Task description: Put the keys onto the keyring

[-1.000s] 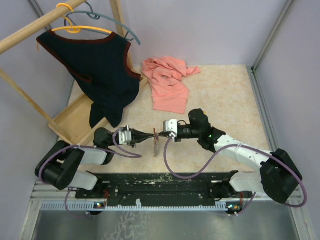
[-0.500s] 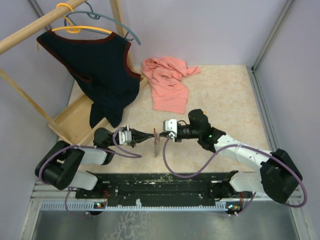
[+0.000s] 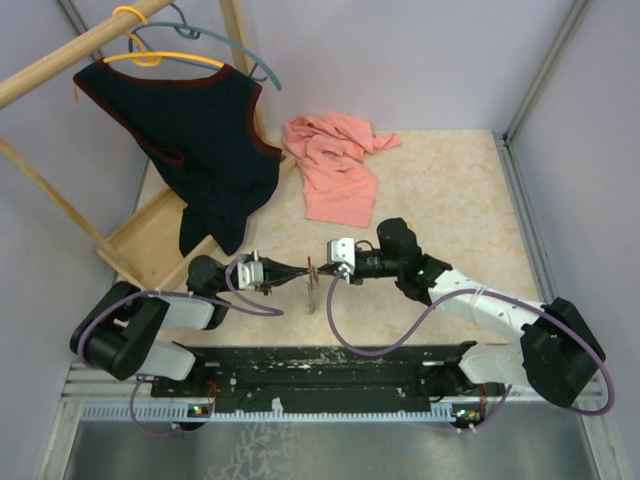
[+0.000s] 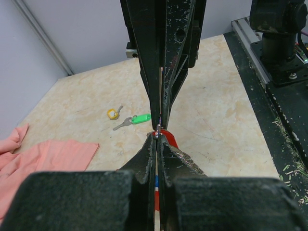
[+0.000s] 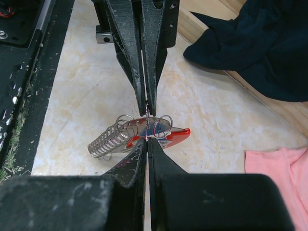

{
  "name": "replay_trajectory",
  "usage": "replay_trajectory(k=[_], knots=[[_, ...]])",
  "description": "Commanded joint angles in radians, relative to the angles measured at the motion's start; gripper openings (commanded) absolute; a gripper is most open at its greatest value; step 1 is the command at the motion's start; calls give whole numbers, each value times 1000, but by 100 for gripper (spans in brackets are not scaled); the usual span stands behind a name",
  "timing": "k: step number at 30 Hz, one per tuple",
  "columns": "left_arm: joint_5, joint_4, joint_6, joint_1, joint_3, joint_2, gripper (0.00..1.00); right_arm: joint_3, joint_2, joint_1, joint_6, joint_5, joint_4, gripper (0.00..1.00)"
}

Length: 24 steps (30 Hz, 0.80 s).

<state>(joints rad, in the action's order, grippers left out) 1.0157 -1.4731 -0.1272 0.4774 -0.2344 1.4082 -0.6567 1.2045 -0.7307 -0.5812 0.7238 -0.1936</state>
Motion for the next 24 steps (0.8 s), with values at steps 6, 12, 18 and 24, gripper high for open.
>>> replay_trajectory(k=[6, 12, 18, 24], knots=[[32, -27, 4, 0, -23, 1, 0, -44, -30, -6, 14, 23, -56, 0], [26, -26, 2, 0, -22, -3, 0, -47, -34, -6, 8, -19, -27, 0], [27, -26, 3, 0, -22, -4, 0, -49, -39, -6, 12, 7, -31, 0], [27, -24, 3, 0, -22, -2, 0, -48, -39, -6, 13, 41, -32, 0]])
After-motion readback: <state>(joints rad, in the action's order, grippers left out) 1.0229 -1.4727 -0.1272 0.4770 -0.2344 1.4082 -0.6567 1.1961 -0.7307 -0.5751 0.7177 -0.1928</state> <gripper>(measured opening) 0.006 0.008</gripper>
